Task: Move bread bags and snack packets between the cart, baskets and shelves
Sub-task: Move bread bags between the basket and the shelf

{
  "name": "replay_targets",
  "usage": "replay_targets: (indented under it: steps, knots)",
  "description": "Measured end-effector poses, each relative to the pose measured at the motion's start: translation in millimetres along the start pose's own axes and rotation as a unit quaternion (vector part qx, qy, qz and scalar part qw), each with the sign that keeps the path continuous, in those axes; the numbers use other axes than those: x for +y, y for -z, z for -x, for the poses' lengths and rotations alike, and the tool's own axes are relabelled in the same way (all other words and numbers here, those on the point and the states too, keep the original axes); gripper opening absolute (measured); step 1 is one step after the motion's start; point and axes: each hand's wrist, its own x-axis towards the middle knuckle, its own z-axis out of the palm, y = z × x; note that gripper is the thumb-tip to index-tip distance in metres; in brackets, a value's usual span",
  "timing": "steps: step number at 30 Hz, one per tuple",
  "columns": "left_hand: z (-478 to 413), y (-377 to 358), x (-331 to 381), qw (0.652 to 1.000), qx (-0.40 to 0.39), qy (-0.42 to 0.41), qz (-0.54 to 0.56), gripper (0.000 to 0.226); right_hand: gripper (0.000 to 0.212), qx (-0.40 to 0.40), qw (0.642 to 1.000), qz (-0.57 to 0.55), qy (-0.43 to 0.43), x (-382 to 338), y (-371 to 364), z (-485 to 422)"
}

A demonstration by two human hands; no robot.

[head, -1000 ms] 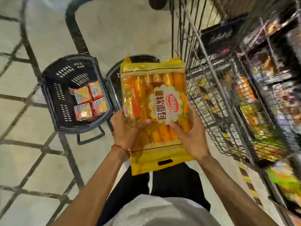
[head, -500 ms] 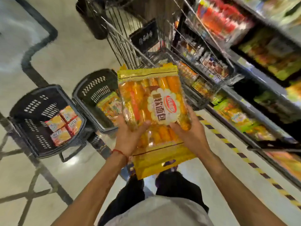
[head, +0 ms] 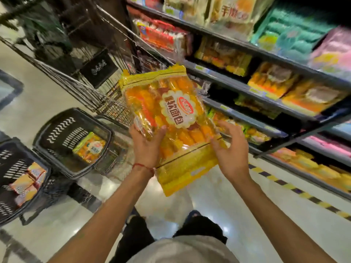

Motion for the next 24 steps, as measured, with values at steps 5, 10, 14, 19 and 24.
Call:
replay_targets:
  steps: [5, 10, 14, 19, 24]
  knots:
    - [12.6, -65.1, 15.6, 0.999, 0.007, 0.006, 0.039, 0.067, 0.042, 0.013, 0.993, -0.076, -0.091, 22.5, 44.4, 6.5]
    - [14.3, -107.2, 26.3, 0.997, -0.034, -0.010, 0.063, 0.083, 0.087, -0.030, 0.970, -0.151, -0.188, 24.7, 39.8, -0.5]
    - [8.3, -128.7, 28.9, 0.995, -0.059, -0.008, 0.082, 0.099, 0.103, 0.004, 0.958, -0.148, -0.248, 18.1, 37.0, -15.5]
    - [-10.2, -141.4, 35.8, 0.994, -0.080, -0.003, 0.075, 0.101, 0.122, 0.053, 0.924, -0.238, -0.294, 3.3, 26.6, -36.9]
    - [-24.3, -147.6, 39.6, 0.993, -0.097, 0.022, 0.063, 0.101, 0.160, 0.104, 0.879, -0.339, -0.318, -11.2, 5.8, -63.9]
